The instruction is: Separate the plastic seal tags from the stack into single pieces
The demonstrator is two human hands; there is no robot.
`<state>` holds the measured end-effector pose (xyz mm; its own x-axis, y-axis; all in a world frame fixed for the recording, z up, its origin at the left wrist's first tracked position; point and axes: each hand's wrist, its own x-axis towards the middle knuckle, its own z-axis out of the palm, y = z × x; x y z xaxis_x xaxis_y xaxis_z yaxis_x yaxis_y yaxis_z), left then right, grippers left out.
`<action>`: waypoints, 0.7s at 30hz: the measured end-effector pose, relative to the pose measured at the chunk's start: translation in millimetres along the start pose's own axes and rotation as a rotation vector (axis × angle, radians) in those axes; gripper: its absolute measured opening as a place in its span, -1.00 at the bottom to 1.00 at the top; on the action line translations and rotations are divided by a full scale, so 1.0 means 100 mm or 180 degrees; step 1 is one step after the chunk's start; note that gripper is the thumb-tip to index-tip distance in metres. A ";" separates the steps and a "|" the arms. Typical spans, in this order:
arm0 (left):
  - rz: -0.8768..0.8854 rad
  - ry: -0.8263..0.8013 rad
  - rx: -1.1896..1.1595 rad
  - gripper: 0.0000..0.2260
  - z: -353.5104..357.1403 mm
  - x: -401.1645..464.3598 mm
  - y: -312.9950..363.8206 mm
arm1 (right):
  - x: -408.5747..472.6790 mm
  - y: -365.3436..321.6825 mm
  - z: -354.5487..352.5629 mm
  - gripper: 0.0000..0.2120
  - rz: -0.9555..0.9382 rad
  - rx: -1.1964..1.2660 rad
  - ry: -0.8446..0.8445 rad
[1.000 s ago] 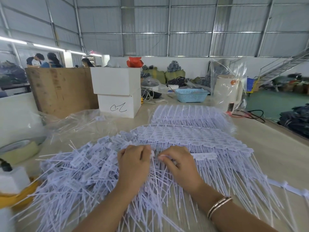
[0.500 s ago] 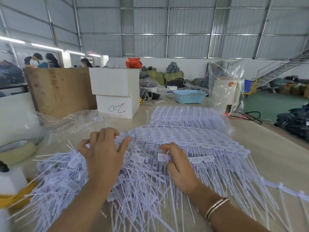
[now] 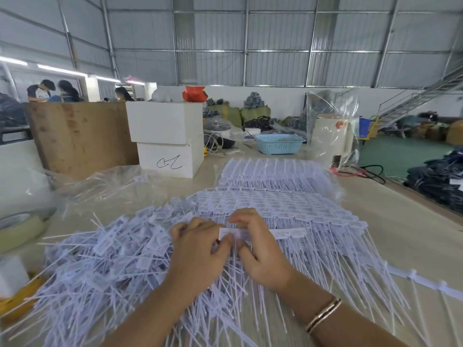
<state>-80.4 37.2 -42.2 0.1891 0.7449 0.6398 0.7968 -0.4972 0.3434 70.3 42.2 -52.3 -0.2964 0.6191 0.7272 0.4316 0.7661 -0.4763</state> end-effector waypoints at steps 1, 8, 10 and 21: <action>-0.0052 0.0057 -0.0167 -0.74 -0.01 0.00 -0.01 | 0.02 0.00 -0.01 -0.69 -0.0011 -0.0274 0.0075; -0.0145 0.0294 -0.0150 -0.79 0.05 -0.02 -0.09 | 0.09 -0.05 -0.02 -0.68 0.0492 -0.2021 -0.0540; -0.0171 0.0433 -0.0006 -0.79 0.07 0.00 -0.14 | 0.13 -0.06 -0.04 -0.73 0.0583 -0.2255 -0.0529; -0.0288 0.0524 -0.0080 -0.71 0.04 0.00 -0.13 | 0.04 0.05 0.02 -0.79 0.0502 -0.0496 -0.0593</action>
<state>-89.0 45.8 -49.2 0.0192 0.7053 0.7087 0.7913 -0.4440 0.4204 69.8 49.0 -52.9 -0.3603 0.7606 0.5401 0.6061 0.6310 -0.4842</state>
